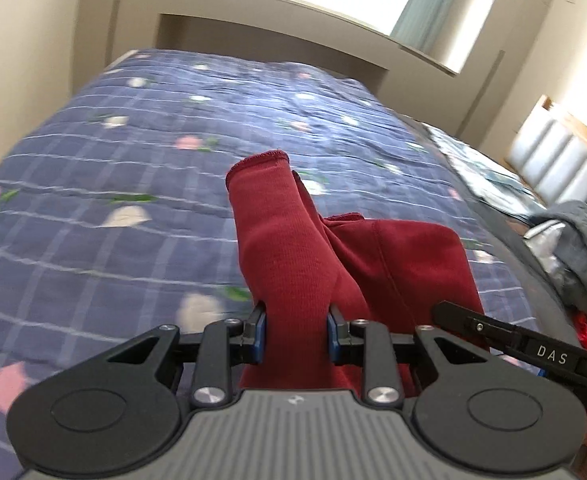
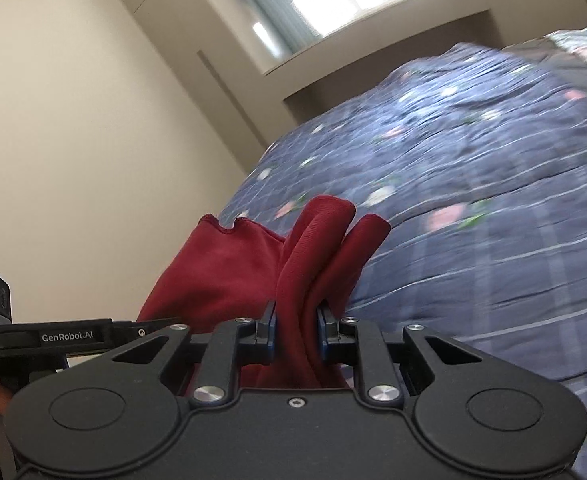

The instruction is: Fold small clothes

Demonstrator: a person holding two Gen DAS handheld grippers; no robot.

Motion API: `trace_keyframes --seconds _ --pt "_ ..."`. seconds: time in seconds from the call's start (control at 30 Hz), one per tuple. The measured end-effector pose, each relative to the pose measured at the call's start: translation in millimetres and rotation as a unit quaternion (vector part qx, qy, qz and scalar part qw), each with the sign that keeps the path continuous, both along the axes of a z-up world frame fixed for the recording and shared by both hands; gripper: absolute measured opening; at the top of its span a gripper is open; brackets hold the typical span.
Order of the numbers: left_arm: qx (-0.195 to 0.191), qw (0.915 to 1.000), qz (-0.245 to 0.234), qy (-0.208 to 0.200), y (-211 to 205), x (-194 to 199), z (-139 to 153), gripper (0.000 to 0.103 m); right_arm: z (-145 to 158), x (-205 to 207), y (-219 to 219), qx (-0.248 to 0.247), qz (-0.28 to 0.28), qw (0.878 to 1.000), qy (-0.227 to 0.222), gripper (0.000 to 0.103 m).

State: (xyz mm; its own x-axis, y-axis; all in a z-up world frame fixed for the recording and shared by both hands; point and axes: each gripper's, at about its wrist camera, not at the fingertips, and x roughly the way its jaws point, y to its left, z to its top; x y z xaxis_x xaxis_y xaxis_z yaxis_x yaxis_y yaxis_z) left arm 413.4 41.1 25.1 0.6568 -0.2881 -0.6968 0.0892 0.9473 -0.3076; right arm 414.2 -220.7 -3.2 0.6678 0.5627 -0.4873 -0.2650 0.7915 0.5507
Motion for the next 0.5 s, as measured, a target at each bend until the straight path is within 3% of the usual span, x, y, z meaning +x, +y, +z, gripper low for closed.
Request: trace_keyframes --seconds 0.27,0.5 --pt "-0.006 0.9989 0.041 0.024 62.4 -16.0 -22.3 0.031 -16.3 2.0 66.3 -0.028 0.046 0.998 0.024 0.021" --pt "-0.030 0.9976 0.052 0.033 80.1 -16.6 -44.8 0.033 -26.9 2.5 70.8 -0.050 0.033 0.998 0.033 0.021"
